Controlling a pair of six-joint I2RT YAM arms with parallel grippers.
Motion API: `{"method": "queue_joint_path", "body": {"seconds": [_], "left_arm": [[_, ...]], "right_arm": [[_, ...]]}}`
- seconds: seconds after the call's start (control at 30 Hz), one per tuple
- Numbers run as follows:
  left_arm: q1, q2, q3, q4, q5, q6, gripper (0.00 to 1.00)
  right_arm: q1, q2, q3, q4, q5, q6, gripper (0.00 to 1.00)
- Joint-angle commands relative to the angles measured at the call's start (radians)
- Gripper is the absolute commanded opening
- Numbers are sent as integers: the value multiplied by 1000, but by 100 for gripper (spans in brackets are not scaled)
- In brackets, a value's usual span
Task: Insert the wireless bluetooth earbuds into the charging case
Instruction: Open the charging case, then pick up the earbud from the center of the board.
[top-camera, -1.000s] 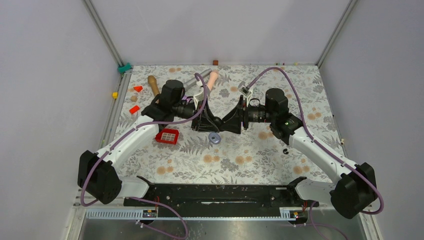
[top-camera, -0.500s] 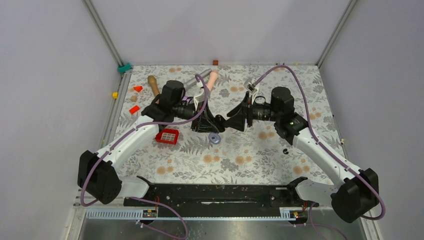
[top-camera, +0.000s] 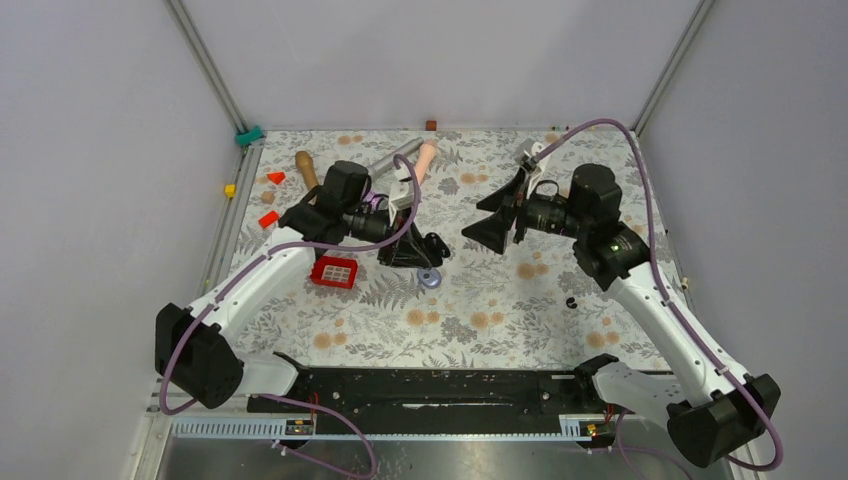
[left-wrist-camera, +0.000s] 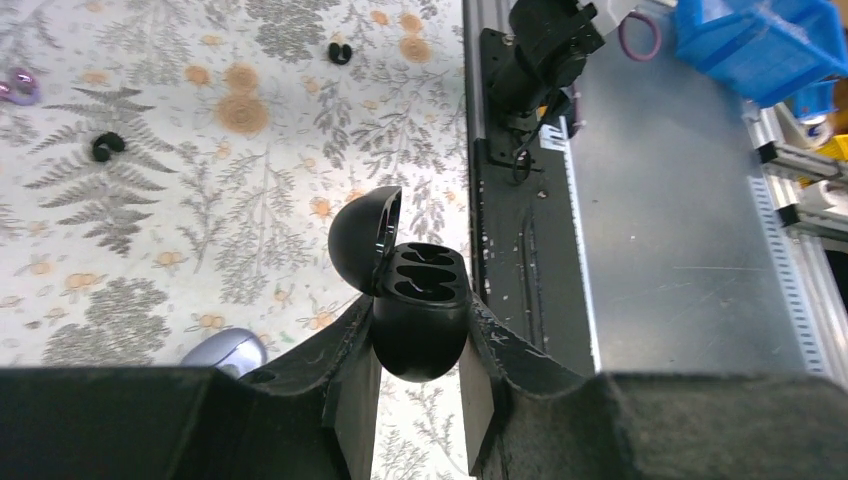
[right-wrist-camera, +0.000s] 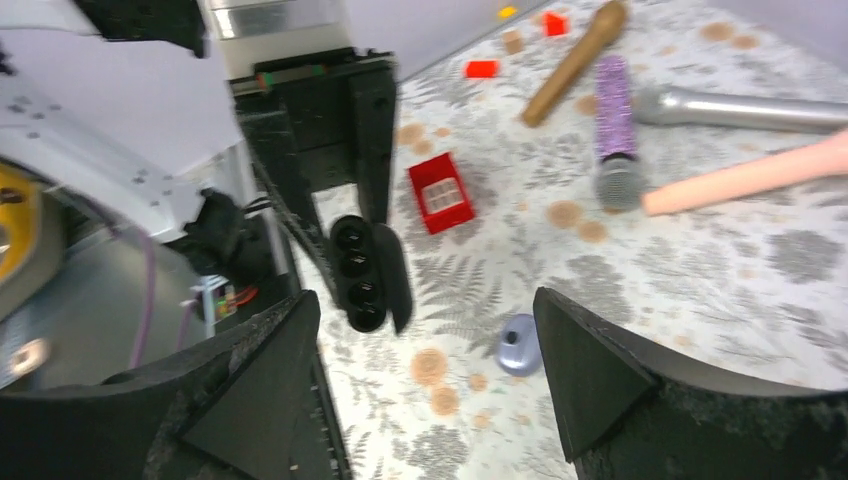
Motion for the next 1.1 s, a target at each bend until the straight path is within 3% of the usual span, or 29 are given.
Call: {"method": "queue_joint_path", "body": {"seconds": [0.0,0.23,0.43,0.57,0.67,0.83,1.07], "left_arm": [[39,1,100,-169,-36,163,0],[91,28,138,-411,10,369,0],[90,-37,79,-413,39,439,0],[90,-84,38,-361,26,428,0],[85,-109,-7,-293,18,388,0],[65,-115,-27,-283,-16,382,0],[64,-124,-40,-284,-24,388,0]], "right_arm": [[-35,-14,95,-176,191,-154,87],[-63,75,88,-325,391,-330,88],[-172,184,138,-542,379,-444,88],[-251,252,177,-727,376,-605,88],[-316,299,169,-764,346,-658,87],[-342,439,224,-780,307,-629,84],[-342,750,466,-855,240,-467,68]]}}
